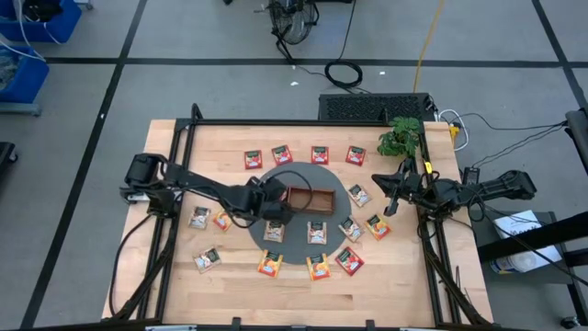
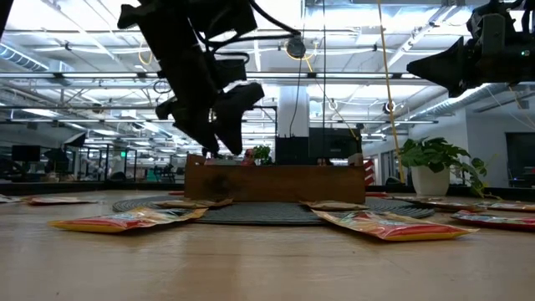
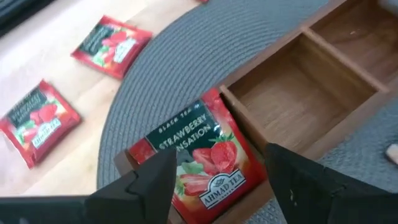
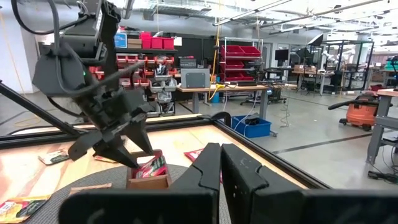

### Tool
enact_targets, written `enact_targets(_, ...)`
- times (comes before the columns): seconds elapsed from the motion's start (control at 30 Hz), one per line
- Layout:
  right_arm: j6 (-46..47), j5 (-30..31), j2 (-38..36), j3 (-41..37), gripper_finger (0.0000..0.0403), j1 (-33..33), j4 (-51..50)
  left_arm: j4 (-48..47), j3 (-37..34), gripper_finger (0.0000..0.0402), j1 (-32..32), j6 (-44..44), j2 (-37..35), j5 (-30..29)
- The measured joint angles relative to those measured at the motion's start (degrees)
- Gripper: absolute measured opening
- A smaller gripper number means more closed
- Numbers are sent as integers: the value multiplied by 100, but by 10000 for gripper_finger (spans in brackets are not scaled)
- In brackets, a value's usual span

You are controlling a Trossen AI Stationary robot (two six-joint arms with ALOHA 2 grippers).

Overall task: Pick & Place Tea
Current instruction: Put the red tea bag into the left section of the wooden organizer

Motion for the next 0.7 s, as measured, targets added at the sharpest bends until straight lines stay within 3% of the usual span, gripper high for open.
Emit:
enact_targets(0.33, -2, 0, 0, 2, 4, 1, -4, -386, 0, 223, -4, 627, -1291, -415)
enact_targets(0.53, -2, -2, 8, 2, 4, 1, -41, -1507, 0, 203, -8, 441, -2177, -1020)
enact_targets(0.7, -2, -7, 11, 2, 4, 1, -45, -2446, -9, 191, 74, 97, -2439, -1049)
